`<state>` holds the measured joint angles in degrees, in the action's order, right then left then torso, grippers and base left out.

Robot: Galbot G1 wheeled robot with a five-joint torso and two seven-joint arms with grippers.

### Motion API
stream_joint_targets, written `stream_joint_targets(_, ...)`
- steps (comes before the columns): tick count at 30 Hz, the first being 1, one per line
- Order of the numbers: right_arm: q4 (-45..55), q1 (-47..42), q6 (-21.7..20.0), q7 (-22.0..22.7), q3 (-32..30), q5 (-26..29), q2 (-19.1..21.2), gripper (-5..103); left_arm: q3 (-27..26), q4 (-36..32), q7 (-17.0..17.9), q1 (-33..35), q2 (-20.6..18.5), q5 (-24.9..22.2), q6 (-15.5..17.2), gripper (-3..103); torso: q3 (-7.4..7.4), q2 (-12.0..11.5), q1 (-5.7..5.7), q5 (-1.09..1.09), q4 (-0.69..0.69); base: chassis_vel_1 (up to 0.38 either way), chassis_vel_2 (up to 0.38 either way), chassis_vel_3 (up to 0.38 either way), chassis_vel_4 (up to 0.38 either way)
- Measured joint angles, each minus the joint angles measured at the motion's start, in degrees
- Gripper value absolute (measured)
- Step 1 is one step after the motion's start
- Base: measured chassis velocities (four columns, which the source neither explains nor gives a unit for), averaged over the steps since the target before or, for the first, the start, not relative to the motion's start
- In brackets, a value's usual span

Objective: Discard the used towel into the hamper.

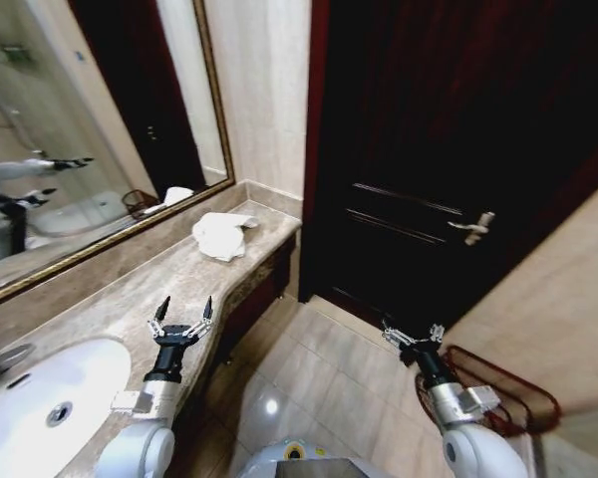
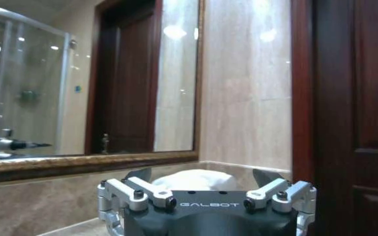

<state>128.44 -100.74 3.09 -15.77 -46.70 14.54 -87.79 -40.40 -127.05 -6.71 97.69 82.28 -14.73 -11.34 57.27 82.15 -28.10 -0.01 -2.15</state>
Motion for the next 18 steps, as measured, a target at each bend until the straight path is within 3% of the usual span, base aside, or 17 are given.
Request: stream_joint_targets(18,-0.80,0.07,0.05,-0.31,0.53,-0.34,-0.01,100,0.12,0.53,0.91,-0.38,0.21,0.07,-0.33,100,0.00,0.00,0.00,0.01,0.01,-0.099,0.118,0.125,-0.093)
